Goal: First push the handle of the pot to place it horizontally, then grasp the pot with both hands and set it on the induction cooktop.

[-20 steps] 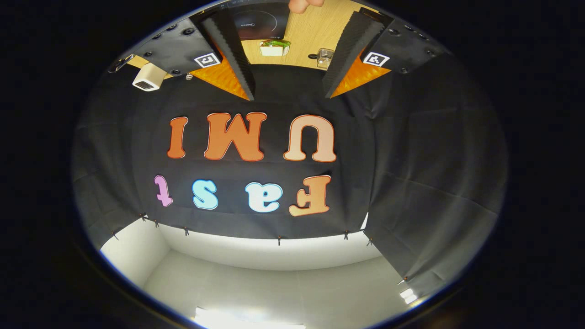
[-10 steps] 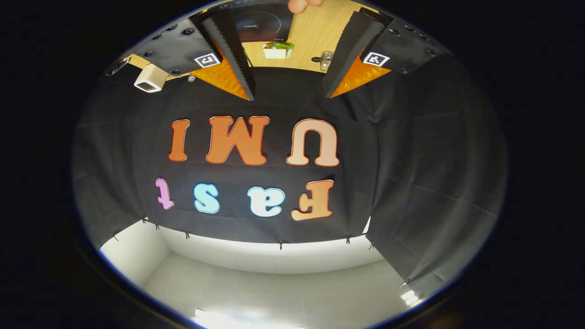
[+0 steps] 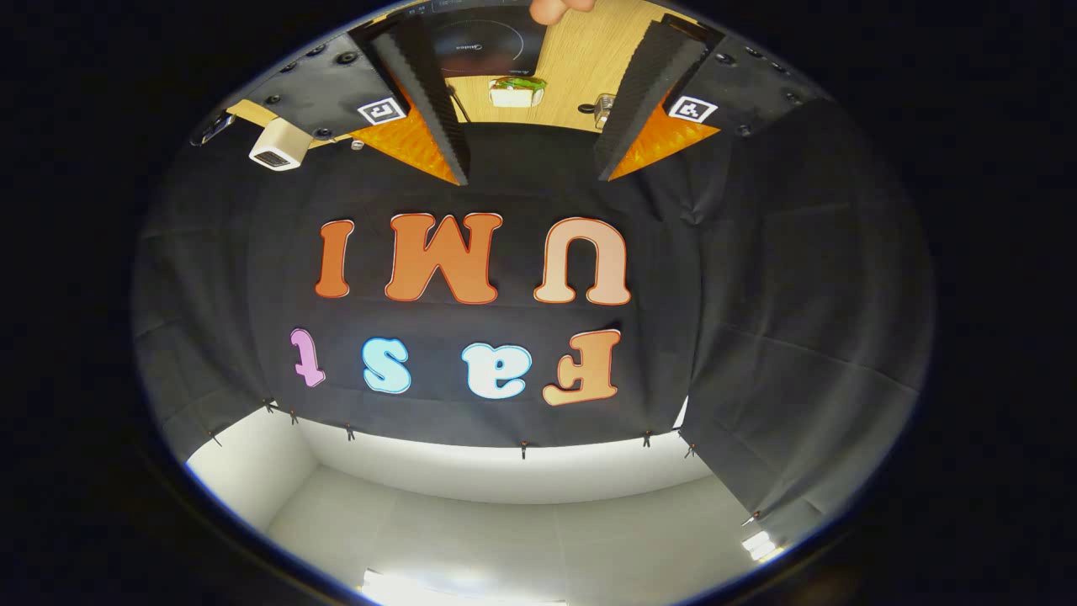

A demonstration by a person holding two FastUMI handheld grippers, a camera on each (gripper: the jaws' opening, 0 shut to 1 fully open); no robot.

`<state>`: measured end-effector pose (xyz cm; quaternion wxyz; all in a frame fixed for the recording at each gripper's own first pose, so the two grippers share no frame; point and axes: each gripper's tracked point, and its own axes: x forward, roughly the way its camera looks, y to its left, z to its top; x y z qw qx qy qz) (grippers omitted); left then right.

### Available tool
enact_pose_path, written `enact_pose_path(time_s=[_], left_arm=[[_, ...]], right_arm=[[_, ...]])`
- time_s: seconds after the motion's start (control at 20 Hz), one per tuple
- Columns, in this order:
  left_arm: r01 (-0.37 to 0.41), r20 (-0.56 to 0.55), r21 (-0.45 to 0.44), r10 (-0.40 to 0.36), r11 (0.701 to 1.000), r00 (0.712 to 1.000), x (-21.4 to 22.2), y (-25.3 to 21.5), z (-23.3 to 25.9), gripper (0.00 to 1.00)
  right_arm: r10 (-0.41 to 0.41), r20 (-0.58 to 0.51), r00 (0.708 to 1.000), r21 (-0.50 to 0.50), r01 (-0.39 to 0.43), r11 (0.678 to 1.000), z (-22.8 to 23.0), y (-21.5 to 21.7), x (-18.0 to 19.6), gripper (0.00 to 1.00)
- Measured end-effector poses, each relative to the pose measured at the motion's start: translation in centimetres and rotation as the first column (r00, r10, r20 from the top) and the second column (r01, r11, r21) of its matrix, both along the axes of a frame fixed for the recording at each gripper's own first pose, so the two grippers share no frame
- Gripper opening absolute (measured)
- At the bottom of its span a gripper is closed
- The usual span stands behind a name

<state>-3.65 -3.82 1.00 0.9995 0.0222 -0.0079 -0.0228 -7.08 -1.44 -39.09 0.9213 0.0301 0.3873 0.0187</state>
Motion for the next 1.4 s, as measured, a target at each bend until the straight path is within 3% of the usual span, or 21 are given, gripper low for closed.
enact_pose_path(time_s=[1.4], left_arm=[[-0.002, -0.035, 0.026, 0.003, 1.0, 0.999, 1.8, -2.2, -1.7, 0.98]], right_arm=[[-0.134, -0.002, 0.991, -0.013, 0.134, 0.991, -0.2, -6.6, 7.8, 0.0]])
